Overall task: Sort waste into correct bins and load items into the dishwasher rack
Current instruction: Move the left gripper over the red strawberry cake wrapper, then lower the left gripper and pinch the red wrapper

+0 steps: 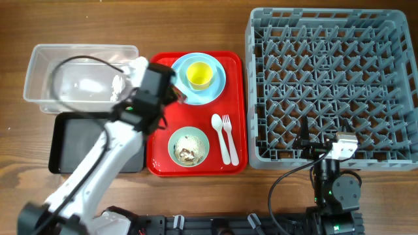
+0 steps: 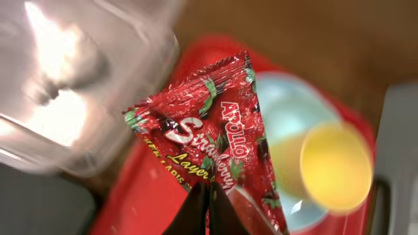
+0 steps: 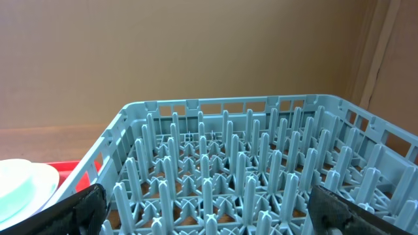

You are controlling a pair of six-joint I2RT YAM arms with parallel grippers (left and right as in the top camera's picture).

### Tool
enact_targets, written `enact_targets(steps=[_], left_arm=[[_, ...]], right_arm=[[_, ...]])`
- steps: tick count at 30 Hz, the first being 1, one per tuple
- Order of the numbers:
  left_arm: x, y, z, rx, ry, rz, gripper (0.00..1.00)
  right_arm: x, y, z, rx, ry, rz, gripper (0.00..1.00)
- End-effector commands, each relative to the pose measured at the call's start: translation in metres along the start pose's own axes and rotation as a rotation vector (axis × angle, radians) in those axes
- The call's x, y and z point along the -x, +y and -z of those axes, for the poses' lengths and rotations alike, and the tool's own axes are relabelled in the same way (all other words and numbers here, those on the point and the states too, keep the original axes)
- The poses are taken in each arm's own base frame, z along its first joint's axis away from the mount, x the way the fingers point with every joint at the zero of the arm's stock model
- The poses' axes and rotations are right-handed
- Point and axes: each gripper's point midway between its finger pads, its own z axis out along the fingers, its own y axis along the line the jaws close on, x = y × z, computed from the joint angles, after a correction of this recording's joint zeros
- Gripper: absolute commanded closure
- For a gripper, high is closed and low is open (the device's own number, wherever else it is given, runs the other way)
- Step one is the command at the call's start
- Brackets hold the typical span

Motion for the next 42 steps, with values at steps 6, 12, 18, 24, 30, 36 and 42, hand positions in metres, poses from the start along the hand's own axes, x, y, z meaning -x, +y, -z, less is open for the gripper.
enact_targets(steps=[6,12,18,24,30,36,42], left_arm=[[0.098,0.102,-0.007,0.189,-0.240,0.255,0.96],[0.102,0.139,-0.033,0.250,-0.216,0.317,0.96],[0.090,0.091,-0.031,0.039,-0.103,0.120,0.73],[0.060,0.026,-0.003,-0.129,-0.049,-0.111,0.51],[-0.015,-0.003,-0.006,-0.130,0.139,-0.301,0.37],[-0.057,0.010,-0.037,-0.038,0.262,-0.477,0.50],[-0.080,0.019,-0.067,-0.006,0.333,-0.553,0.50]], right_arm=[[0.002,-0.002,0.000,-0.012,-0.008,-0.013,0.00],[0.002,-0.002,0.000,-0.012,-0.009,-0.014,0.00],[0.002,-0.002,0.000,-0.012,-0.009,-0.014,0.00],[0.002,-0.002,0.000,-0.012,-0.009,-0.014,0.00],[0.002,-0.002,0.000,-0.012,-0.009,-0.014,0.00],[0.002,-0.002,0.000,-0.012,-0.009,-0.014,0.00],[0.002,-0.002,0.000,-0.012,-0.009,-0.014,0.00]])
